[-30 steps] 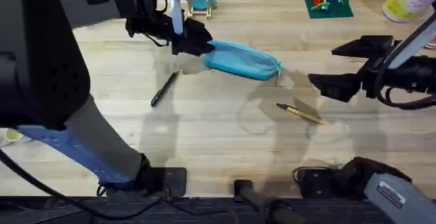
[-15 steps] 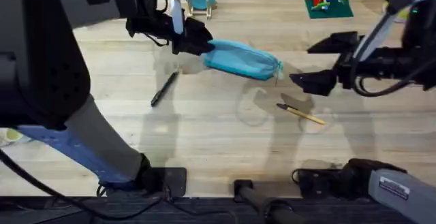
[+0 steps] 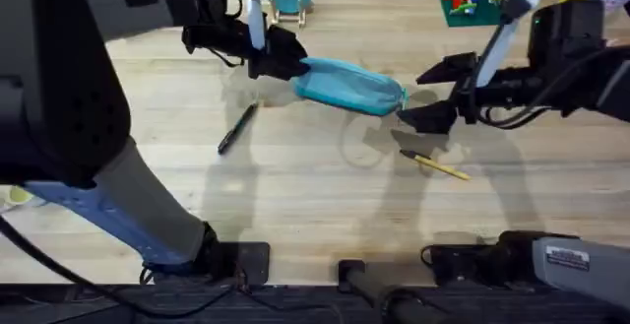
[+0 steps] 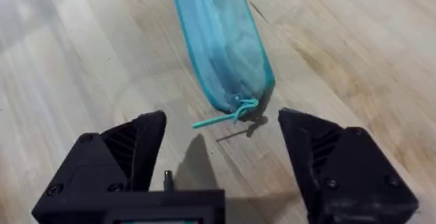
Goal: Unzip the bag, pick up the pens from the table one at a time and place them inside, then zip the bag closed.
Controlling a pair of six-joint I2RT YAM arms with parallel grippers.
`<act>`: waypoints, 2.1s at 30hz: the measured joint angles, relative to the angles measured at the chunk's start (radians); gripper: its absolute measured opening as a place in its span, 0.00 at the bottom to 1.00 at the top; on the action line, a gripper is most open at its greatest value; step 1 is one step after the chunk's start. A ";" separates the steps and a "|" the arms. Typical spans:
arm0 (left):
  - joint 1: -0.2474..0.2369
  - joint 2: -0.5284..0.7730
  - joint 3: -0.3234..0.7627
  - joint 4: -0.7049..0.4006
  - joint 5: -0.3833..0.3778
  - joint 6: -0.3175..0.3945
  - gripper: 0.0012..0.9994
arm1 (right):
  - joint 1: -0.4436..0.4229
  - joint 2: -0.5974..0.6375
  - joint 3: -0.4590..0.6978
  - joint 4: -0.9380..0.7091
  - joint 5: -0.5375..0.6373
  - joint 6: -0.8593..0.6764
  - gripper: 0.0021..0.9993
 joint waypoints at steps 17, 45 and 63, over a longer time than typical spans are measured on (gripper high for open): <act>0.000 0.000 0.000 0.000 0.000 0.000 0.04 | 0.052 0.074 0.000 0.126 0.012 0.151 0.96; 0.000 0.000 0.000 0.011 -0.008 0.000 0.04 | 0.091 0.126 0.000 0.127 0.067 0.236 0.03; 0.003 0.000 0.000 0.011 -0.013 0.000 0.04 | 0.090 0.067 0.035 0.106 0.090 0.260 0.03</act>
